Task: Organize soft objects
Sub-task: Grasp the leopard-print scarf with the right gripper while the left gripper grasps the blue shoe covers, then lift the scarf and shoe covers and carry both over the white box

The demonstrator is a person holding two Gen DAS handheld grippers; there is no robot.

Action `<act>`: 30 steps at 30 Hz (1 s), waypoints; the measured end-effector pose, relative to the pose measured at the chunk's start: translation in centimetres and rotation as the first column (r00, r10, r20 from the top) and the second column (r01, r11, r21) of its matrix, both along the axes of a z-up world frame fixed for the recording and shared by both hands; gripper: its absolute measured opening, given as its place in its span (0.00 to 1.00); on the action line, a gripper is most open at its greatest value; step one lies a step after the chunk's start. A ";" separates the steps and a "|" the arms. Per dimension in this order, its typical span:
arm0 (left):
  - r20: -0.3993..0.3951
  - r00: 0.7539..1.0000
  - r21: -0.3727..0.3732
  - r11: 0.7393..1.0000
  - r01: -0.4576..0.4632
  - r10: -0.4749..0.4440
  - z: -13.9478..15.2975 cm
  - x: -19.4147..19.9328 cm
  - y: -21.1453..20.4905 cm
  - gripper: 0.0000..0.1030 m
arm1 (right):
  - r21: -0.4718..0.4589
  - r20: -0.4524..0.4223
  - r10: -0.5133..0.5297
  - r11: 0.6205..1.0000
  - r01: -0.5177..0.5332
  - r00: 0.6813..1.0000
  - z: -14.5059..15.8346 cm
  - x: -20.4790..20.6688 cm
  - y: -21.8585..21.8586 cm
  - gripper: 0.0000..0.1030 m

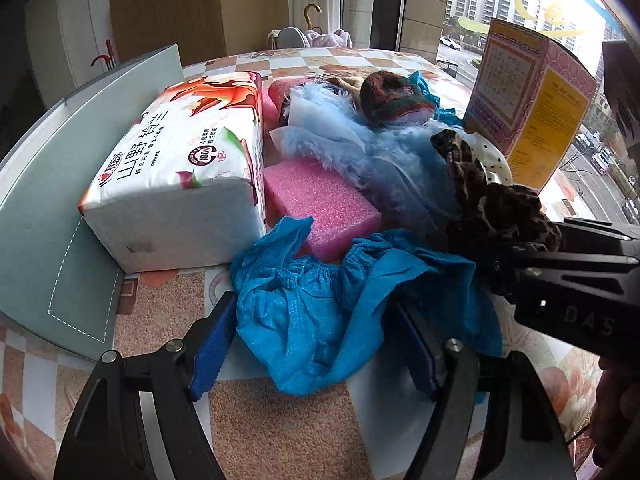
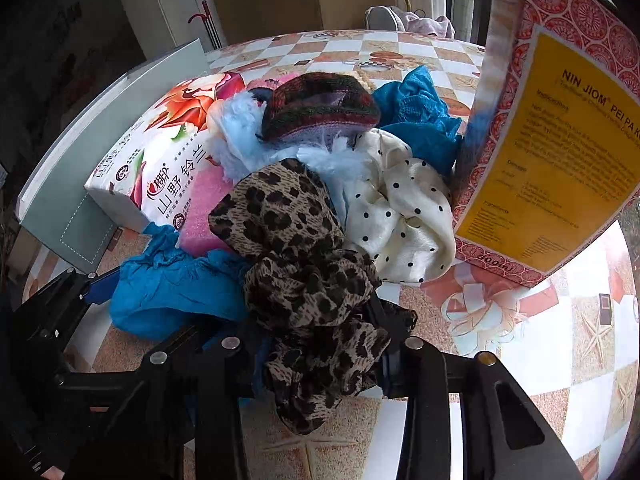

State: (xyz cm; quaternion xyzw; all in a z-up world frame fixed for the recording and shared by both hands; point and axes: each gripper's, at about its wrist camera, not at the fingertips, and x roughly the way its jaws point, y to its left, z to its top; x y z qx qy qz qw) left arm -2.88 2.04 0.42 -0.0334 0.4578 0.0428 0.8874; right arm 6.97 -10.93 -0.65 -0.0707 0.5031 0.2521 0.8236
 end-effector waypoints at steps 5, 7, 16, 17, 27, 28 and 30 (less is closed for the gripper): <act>0.007 0.999 -0.026 0.999 0.033 -0.032 0.9 -0.3 -0.6 0.62 | -0.002 0.059 -0.065 0.998 0.065 0.996 1.6 -3.0 -4.0 0.36; 0.016 0.998 -0.006 0.998 0.058 -0.058 1.2 -0.1 -1.6 0.62 | -0.023 0.081 -0.099 0.995 0.101 0.992 1.8 -4.0 -5.5 0.36; -0.012 0.990 -0.005 0.990 0.144 -0.144 0.6 1.8 -3.8 0.50 | -0.075 0.089 -0.160 0.983 0.167 0.983 0.6 -2.9 -7.0 0.36; -0.008 0.991 0.003 0.991 0.134 -0.134 0.6 1.7 -3.6 0.41 | -0.076 0.096 -0.159 0.983 0.167 0.983 0.6 -2.9 -7.0 0.36; 0.002 0.997 0.057 0.995 0.083 -0.083 0.4 1.7 -4.3 0.55 | -0.123 0.170 -0.122 0.982 0.144 0.978 0.4 -3.9 -7.3 0.37; -0.010 0.998 0.051 0.997 0.057 -0.056 0.2 1.9 -3.9 0.77 | -0.120 0.167 -0.114 0.984 0.135 0.979 0.4 -4.0 -7.4 0.39; -0.038 0.999 -0.013 1.000 0.021 -0.021 -0.3 2.2 -2.7 0.92 | -0.117 0.168 -0.110 0.985 0.131 0.980 0.3 -4.2 -7.1 0.42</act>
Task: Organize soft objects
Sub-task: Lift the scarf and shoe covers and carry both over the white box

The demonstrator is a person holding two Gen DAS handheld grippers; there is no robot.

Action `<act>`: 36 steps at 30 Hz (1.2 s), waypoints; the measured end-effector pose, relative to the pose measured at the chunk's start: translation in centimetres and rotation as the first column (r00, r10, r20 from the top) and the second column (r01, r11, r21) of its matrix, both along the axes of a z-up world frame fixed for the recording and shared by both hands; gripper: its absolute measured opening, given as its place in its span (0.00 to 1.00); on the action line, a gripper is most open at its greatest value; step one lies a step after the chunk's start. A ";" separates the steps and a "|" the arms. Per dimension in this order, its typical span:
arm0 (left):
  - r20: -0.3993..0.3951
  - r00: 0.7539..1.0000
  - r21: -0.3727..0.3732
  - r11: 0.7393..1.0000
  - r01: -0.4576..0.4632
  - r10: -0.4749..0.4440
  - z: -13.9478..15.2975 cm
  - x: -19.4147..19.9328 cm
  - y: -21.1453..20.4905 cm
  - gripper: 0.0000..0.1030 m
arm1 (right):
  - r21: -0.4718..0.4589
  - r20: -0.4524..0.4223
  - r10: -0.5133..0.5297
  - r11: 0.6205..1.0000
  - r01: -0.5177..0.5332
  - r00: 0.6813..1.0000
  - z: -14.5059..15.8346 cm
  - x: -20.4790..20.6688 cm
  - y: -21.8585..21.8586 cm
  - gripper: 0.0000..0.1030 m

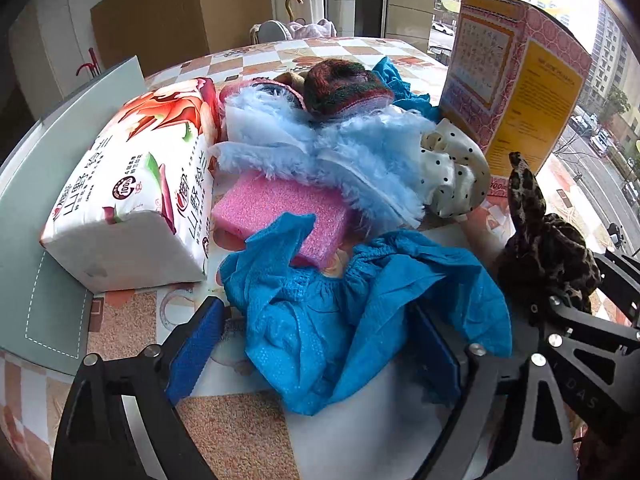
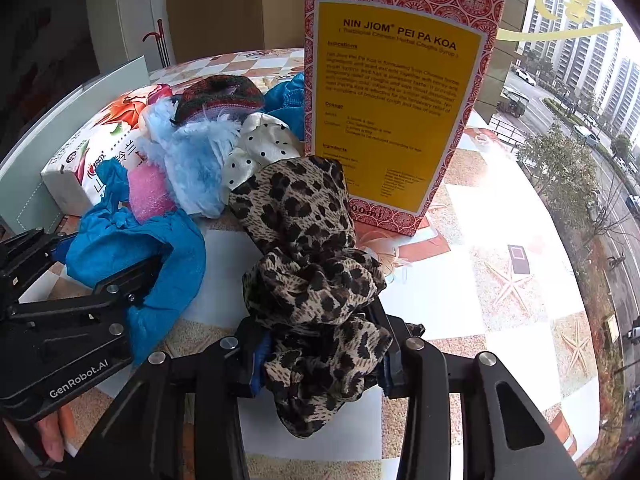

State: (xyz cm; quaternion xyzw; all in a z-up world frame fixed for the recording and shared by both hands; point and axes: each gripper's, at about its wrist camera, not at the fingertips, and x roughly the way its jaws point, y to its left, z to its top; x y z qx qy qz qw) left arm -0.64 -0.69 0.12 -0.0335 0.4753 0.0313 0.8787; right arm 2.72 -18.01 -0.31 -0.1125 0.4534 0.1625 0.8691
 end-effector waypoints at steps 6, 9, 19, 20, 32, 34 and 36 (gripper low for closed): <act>0.005 1.000 0.012 1.000 0.011 -0.012 0.1 -0.3 -0.2 0.93 | -0.002 -0.001 0.007 1.000 -0.007 1.000 -0.2 0.3 1.7 0.43; 0.009 1.000 -0.007 1.000 0.028 -0.028 0.4 -0.4 -0.2 0.88 | 0.012 -0.005 0.001 1.000 -0.001 1.000 0.1 0.5 1.5 0.43; 0.015 0.998 -0.017 0.998 0.056 -0.056 0.9 0.6 -0.8 0.48 | 0.037 0.040 0.007 0.999 -0.008 0.999 0.6 1.7 1.7 0.72; 0.021 0.998 -0.013 0.998 0.065 -0.064 0.9 0.5 -1.0 0.39 | 0.035 0.026 0.019 0.999 -0.020 0.999 0.2 2.0 2.1 0.72; 0.102 0.976 0.019 0.981 0.191 -0.192 6.1 -2.4 -5.1 0.11 | 0.218 -0.005 -0.042 0.975 0.042 0.999 3.6 0.1 -1.5 0.33; 0.149 0.960 0.047 0.972 0.231 -0.235 8.5 -2.2 -6.8 0.11 | 0.245 0.022 -0.091 0.966 0.083 0.996 5.4 0.2 -3.2 0.33; 0.198 0.941 0.063 0.962 0.267 -0.274 11.1 -1.5 -8.4 0.11 | 0.264 0.037 -0.144 0.956 0.129 0.989 7.3 0.9 -4.6 0.33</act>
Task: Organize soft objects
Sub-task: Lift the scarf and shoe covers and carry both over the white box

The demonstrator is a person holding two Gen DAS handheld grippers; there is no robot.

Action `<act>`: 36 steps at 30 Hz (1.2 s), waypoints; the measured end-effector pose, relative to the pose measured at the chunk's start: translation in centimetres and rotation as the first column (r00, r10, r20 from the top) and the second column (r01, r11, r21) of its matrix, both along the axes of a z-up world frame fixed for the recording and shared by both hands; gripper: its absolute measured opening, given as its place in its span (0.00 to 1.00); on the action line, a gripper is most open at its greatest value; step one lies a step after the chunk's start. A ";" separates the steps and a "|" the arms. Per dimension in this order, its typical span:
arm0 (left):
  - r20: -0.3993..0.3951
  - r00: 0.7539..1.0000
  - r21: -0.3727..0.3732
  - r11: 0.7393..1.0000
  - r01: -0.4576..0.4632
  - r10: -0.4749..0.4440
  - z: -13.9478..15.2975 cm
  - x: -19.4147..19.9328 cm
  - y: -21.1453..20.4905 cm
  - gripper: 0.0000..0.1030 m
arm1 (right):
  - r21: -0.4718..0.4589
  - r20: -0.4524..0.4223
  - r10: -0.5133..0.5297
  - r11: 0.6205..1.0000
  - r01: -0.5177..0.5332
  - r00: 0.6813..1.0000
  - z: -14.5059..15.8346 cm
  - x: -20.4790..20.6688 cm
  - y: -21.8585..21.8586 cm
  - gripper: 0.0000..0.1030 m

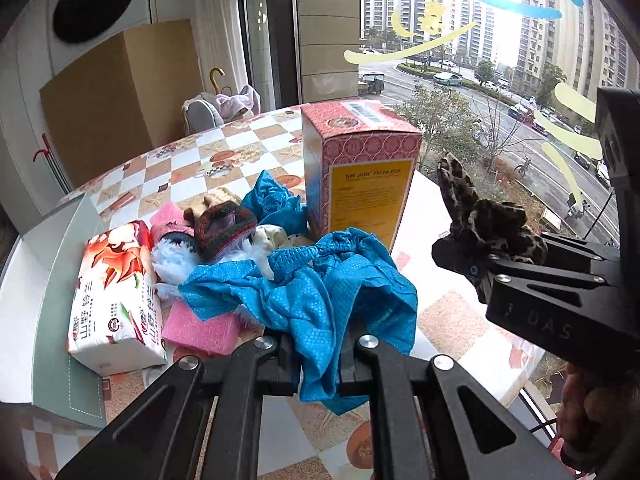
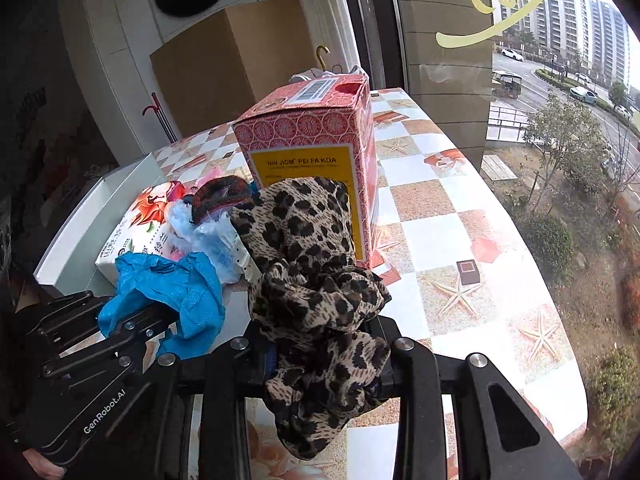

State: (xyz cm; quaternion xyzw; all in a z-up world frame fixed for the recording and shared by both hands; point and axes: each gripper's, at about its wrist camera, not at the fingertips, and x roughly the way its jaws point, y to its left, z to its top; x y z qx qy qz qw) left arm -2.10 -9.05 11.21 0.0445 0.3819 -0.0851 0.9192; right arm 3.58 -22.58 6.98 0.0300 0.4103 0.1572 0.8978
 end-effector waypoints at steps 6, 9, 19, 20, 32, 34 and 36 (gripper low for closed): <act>0.076 0.995 0.021 0.998 0.066 -0.068 6.5 5.8 -3.4 0.12 | 0.027 0.049 -0.122 0.992 0.121 0.991 4.8 3.9 -2.6 0.33; 0.019 0.999 0.023 0.999 0.035 -0.035 7.9 10.2 -3.3 0.11 | 0.039 0.050 -0.139 0.990 0.137 0.989 6.3 6.4 -2.5 0.33; -0.068 0.987 0.047 0.989 -0.143 0.146 9.0 13.7 3.3 0.11 | 0.052 0.032 -0.054 0.997 0.052 0.998 9.3 10.3 1.3 0.34; -0.073 0.984 0.053 0.986 -0.161 0.164 9.0 13.7 4.2 0.11 | 0.048 0.030 -0.039 0.998 0.038 0.999 9.5 10.4 1.9 0.34; -0.190 0.912 0.081 0.932 -0.355 0.363 7.7 9.0 14.8 0.12 | 0.044 -0.038 0.252 0.967 -0.251 0.967 10.1 8.9 9.9 0.34; -0.209 0.897 0.076 0.921 -0.383 0.390 7.2 7.9 16.7 0.12 | 0.034 -0.042 0.303 0.953 -0.302 0.952 9.8 8.0 11.8 0.34; -0.222 0.881 0.075 0.908 -0.412 0.418 6.6 6.9 18.7 0.12 | 0.041 -0.058 0.347 0.938 -0.345 0.936 9.2 7.5 13.6 0.34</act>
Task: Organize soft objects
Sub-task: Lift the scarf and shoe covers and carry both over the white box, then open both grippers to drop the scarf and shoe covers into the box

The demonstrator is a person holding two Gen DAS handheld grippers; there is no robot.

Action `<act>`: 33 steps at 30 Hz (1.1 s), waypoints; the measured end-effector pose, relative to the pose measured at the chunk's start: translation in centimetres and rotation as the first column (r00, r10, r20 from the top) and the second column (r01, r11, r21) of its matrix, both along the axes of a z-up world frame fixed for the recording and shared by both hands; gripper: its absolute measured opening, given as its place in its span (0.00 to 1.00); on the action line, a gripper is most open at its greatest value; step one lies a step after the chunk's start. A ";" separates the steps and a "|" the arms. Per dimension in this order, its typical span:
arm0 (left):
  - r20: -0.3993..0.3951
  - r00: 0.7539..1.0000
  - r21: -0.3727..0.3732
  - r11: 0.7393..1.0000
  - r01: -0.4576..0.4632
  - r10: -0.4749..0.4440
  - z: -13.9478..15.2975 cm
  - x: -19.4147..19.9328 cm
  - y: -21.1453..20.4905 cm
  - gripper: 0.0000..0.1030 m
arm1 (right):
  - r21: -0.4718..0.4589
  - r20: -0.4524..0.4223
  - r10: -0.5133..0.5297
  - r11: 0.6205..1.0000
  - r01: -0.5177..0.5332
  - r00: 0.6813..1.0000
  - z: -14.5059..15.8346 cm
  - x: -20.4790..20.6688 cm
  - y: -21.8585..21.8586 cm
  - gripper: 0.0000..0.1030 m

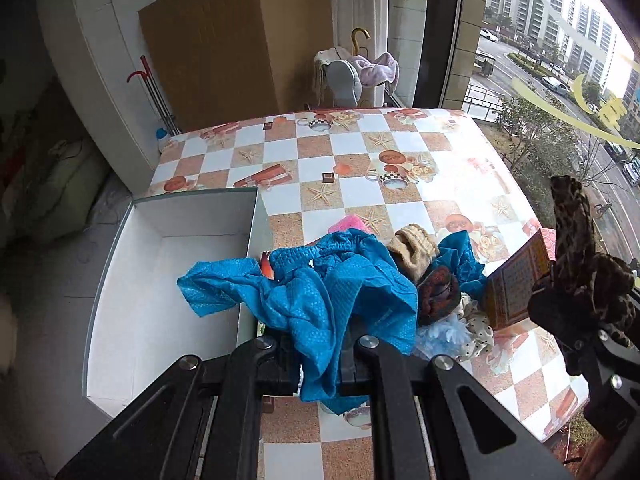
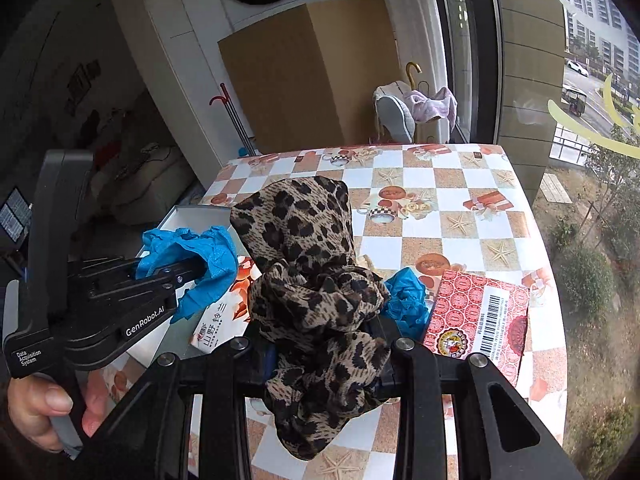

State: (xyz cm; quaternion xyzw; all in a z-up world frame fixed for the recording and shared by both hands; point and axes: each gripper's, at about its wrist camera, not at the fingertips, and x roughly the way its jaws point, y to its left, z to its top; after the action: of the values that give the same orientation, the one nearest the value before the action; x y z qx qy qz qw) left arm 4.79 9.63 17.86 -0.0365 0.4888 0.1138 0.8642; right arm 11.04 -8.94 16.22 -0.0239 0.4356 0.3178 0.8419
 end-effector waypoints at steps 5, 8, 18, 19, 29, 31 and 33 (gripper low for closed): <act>-0.016 0.998 0.002 0.998 -0.056 0.056 -1.4 -1.6 4.3 0.12 | 0.016 -0.037 0.079 0.997 -0.078 0.996 -1.0 -1.5 4.3 0.34; -0.020 0.997 -0.013 0.997 -0.081 0.081 -2.5 -2.3 6.4 0.12 | 0.009 -0.046 0.100 0.995 -0.099 0.994 -1.3 -2.4 6.1 0.34; -0.053 0.983 -0.031 0.984 -0.175 0.174 -5.3 -5.4 11.3 0.12 | -0.025 -0.071 0.184 0.982 -0.186 0.980 -2.6 -3.4 13.7 0.34; -0.055 0.981 -0.027 0.982 -0.185 0.184 -5.4 -5.7 11.7 0.12 | -0.021 -0.073 0.191 0.981 -0.193 0.979 -2.6 -3.5 14.3 0.34; -0.093 0.967 -0.031 0.970 -0.242 0.239 -7.1 -7.4 14.9 0.12 | -0.058 -0.083 0.257 0.963 -0.262 0.963 -3.6 -4.2 19.1 0.34; -0.096 0.965 -0.038 0.968 -0.248 0.244 -7.3 -7.7 15.3 0.12 | -0.065 -0.095 0.259 0.962 -0.266 0.961 -3.8 -4.2 19.5 0.34; -0.100 0.963 -0.047 0.966 -0.255 0.249 -7.5 -7.9 15.6 0.12 | -0.070 -0.103 0.266 0.959 -0.274 0.958 -4.0 -4.4 19.7 0.34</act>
State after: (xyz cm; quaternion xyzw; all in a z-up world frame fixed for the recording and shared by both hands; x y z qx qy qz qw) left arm -3.14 25.23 10.37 -0.1187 0.5232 0.2097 0.8175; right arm 6.67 10.79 12.25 -0.1036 0.4797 0.4119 0.7678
